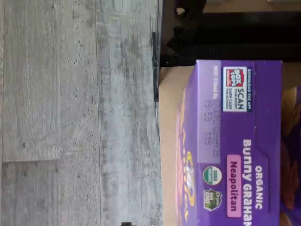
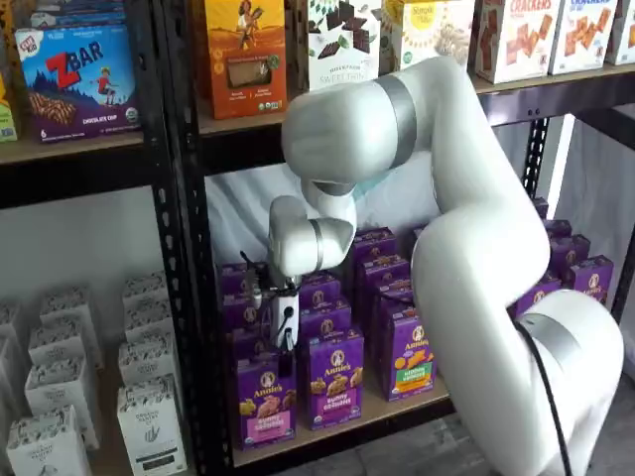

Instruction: Pick up the purple box with a pink patch in the middle, on the bottom shelf, the first box from the left

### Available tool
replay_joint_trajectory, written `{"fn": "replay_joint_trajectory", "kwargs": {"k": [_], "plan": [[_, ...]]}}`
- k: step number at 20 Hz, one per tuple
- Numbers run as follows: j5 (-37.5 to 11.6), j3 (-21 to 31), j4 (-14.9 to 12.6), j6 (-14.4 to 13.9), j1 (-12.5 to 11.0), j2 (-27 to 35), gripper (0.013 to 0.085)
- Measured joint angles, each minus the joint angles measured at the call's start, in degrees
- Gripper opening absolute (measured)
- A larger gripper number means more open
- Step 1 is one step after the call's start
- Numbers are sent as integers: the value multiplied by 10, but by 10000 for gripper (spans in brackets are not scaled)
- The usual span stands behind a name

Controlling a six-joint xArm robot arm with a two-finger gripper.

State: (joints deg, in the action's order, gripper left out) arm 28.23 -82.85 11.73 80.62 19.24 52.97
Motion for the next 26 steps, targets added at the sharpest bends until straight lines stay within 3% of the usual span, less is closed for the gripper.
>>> {"fn": "replay_joint_trajectory", "kwargs": {"k": [13,23,26], "plan": [[12,-61,-26,-20,-4,60,850],[7,-88,-19,-19,3,95,850],[5,-88,-16,-18,5,98,770]]}}
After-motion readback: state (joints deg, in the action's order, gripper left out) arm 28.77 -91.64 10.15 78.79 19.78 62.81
